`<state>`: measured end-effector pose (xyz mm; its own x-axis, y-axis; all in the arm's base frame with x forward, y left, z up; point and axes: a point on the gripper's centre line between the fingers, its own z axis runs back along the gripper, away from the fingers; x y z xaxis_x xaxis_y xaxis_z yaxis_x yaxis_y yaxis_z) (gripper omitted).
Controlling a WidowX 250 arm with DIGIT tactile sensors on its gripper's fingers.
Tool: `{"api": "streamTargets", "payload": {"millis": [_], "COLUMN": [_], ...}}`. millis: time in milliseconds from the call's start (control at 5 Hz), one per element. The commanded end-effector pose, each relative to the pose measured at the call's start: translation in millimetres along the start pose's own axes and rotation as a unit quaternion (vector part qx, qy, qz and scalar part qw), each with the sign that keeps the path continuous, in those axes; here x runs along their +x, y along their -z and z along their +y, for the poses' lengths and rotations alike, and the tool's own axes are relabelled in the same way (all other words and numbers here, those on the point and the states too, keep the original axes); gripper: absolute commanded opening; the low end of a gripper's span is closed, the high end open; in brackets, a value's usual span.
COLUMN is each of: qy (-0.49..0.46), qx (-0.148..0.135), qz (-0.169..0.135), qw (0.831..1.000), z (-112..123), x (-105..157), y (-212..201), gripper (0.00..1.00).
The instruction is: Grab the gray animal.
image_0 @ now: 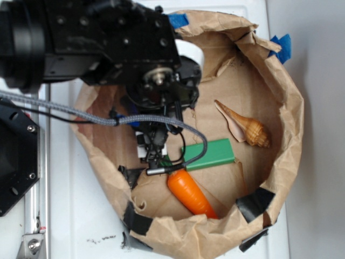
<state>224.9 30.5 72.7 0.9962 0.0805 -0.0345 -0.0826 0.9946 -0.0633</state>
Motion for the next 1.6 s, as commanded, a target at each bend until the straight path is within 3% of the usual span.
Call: {"api": "streamTargets", "payload": {"millis": [0, 200, 600, 800, 1400], "qy": [0.02, 0.009, 0.003, 0.0, -0.009], "qx": [0.016, 0.017, 0.009, 0.011, -0.014], "qz": [-0.04, -0.04, -0.023, -0.033, -0.042], "qw": [0.999, 0.999, 1.0, 0.999, 0.999], "z": [28, 32, 38, 34, 31], "x": [20, 17, 38, 34, 31], "y": [-5, 2, 23, 21, 3], "gripper": [1.0, 1.0, 1.0, 0.0, 0.0]}}
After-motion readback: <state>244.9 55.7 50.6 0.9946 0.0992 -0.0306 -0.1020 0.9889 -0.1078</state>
